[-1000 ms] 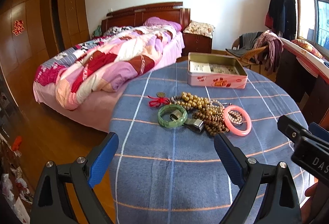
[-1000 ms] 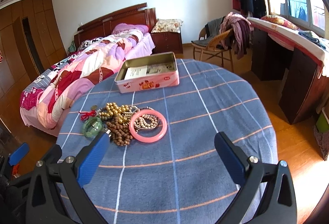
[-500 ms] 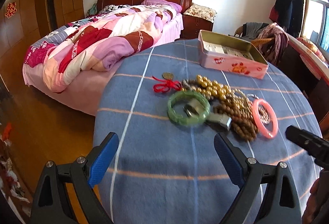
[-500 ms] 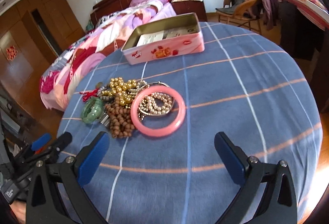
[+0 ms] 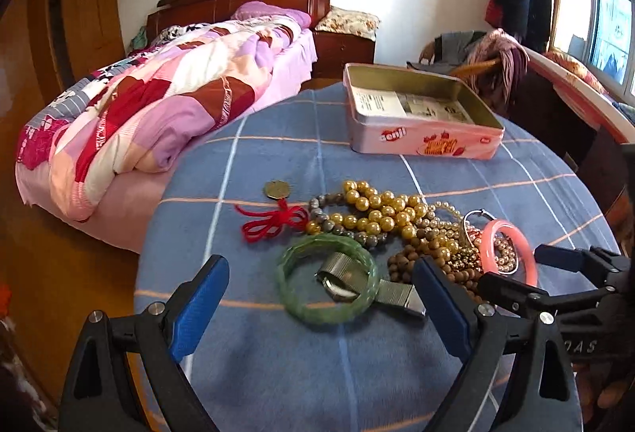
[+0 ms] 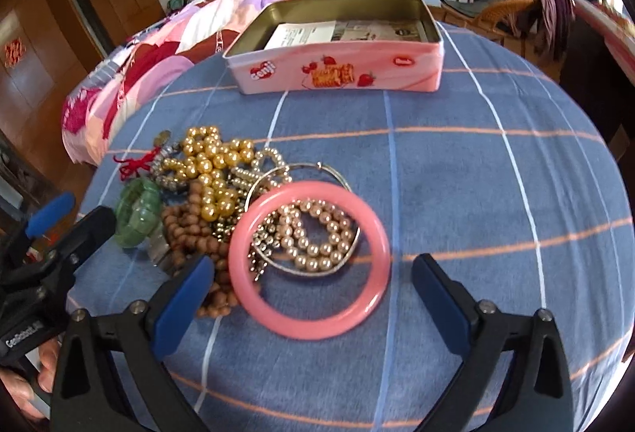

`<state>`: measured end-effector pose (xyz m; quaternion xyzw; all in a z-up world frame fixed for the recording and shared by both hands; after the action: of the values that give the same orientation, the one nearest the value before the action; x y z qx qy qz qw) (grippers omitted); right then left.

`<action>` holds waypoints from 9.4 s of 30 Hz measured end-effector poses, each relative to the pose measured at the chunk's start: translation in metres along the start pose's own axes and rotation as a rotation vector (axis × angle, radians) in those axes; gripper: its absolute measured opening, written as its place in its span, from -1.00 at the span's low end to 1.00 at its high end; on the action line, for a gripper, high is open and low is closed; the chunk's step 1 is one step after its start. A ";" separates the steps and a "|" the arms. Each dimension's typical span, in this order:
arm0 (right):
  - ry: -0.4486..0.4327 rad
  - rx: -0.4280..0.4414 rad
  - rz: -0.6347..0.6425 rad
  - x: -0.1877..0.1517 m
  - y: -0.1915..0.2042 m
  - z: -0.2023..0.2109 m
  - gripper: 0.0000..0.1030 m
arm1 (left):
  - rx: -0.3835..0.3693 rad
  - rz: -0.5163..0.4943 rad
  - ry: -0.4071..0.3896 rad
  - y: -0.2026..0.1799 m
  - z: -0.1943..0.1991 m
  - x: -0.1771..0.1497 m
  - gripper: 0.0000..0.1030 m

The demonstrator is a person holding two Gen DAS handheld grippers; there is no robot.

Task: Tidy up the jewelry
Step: 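Grasp the green jade bangle with the left tool while the right tool grasps the pink bangle, then lift the green bangle with the left tool while the right tool lifts the pink bangle, then release the green bangle into the tin while the right tool releases the pink bangle, then withdraw both tools from the tin and move the left tool toward the silver watch, then close the left tool on the silver watch band, then hold the watch in the left tool while the right tool grasps the brown wooden bead strand, then carry the watch into the tin with the left tool while the right tool drops the bead strand in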

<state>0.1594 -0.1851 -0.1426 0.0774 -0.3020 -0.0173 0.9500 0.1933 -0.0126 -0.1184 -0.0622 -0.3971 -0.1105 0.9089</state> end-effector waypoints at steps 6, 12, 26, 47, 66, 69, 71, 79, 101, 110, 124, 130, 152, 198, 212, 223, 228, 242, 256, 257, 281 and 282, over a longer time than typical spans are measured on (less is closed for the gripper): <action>-0.003 0.006 0.025 0.002 -0.006 0.003 0.63 | -0.009 0.002 0.102 0.001 -0.022 -0.012 0.09; -0.061 0.137 -0.082 0.006 -0.018 0.024 0.62 | -0.079 0.085 0.088 0.016 -0.015 -0.016 -0.37; -0.134 0.093 -0.136 0.009 -0.035 0.041 0.62 | -0.128 0.083 -0.047 0.015 0.016 0.001 -0.87; -0.118 0.090 -0.161 0.004 -0.042 0.039 0.63 | -0.145 -0.133 0.066 -0.009 0.001 -0.022 -0.24; -0.216 0.073 -0.174 0.029 -0.051 0.058 0.63 | -0.325 -0.003 -0.147 -0.008 0.045 0.037 -0.90; -0.260 0.060 -0.173 0.046 -0.053 0.060 0.63 | -0.361 0.004 -0.219 -0.019 0.048 0.059 -0.90; -0.298 0.038 -0.153 0.062 -0.052 0.058 0.63 | -0.364 -0.012 -0.252 -0.027 0.045 0.070 -0.90; -0.382 -0.041 -0.117 0.130 -0.051 0.018 0.63 | -0.374 0.031 -0.271 -0.045 -0.014 0.121 -0.90; -0.339 -0.108 -0.023 0.162 -0.063 -0.058 0.66 | -0.276 0.112 -0.087 -0.050 -0.119 0.138 -0.89; -0.452 0.002 -0.212 0.167 -0.088 -0.015 0.69 | -0.250 0.138 -0.136 -0.042 -0.084 0.154 0.35; -0.302 -0.030 -0.241 0.087 -0.085 0.018 0.69 | -0.101 0.042 -0.082 -0.022 -0.019 0.084 0.36; -0.279 -0.008 -0.242 0.060 -0.077 0.030 0.69 | -0.079 0.085 -0.052 -0.005 -0.001 0.052 0.36; -0.232 0.011 -0.132 0.006 -0.040 0.039 0.69 | -0.117 0.118 0.046 -0.004 0.023 -0.022 0.20; -0.176 0.149 0.003 0.004 0.005 0.029 0.20 | -0.038 0.090 0.089 0.032 0.013 -0.026 -0.69; -0.037 0.234 0.146 0.003 0.068 -0.006 0.00 | -0.099 0.128 -0.025 0.039 0.046 -0.003 -0.69; -0.034 0.101 0.253 0.004 0.074 -0.015 -0.44 | -0.094 0.137 -0.035 0.045 0.053 -0.005 -0.69; -0.082 0.179 0.169 0.012 0.060 0.005 -0.65 | -0.087 0.136 -0.038 0.045 0.057 -0.004 -0.69; -0.318 0.117 -0.018 0.061 -0.006 0.074 -0.65 | -0.131 0.111 -0.060 0.024 0.056 0.014 -0.69; -0.331 0.043 -0.155 0.077 -0.056 0.045 -0.65 | -0.220 0.057 -0.089 -0.022 0.025 0.059 -0.69; -0.335 0.041 -0.159 0.079 -0.058 0.045 -0.65 | -0.229 0.053 -0.095 -0.026 0.021 0.066 -0.69; -0.335 -0.066 -0.184 0.155 -0.081 -0.047 -0.65 | -0.231 0.043 -0.119 -0.074 -0.103 0.154 -0.69; -0.325 -0.066 -0.177 0.155 -0.080 -0.049 -0.65 | -0.219 0.048 -0.105 -0.074 -0.108 0.151 -0.69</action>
<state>0.3154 -0.2700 -0.1066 0.0688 -0.4427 -0.1229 0.8855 0.3508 -0.1284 -0.0785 -0.1762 -0.4280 -0.1281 0.8771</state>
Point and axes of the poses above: each gripper's, at about its wrist camera, not at the fingertips, and z roughly against the way its jaws point, y to its left, x to its top, the point moved 5 cm from there along -z, roughly the way its jaws point, and after that the axes turned 2 degrees about -y, right-handed, at the moved point
